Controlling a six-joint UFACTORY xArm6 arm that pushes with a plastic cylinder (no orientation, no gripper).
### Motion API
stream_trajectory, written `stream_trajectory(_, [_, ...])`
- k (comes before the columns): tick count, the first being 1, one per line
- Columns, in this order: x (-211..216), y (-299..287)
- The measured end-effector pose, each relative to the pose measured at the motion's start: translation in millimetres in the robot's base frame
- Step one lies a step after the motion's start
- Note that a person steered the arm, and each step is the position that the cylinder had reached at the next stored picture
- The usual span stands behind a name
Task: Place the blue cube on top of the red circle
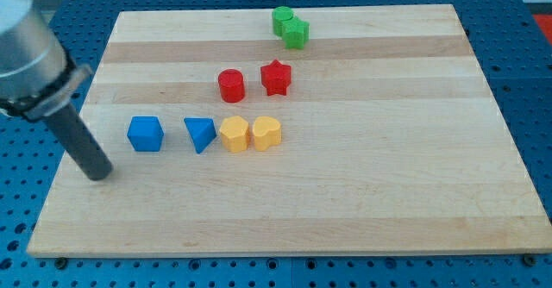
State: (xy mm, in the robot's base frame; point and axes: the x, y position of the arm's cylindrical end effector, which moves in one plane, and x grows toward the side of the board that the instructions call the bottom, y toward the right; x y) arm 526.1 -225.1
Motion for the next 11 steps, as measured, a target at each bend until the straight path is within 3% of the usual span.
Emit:
stream_trajectory(2, [-56.6, 39.9])
stream_trajectory(3, [-87.7, 37.0])
stream_trajectory(5, [-105.9, -12.5])
stream_trajectory(9, [-212.5, 84.4])
stream_trajectory(11, [-218.6, 137.8])
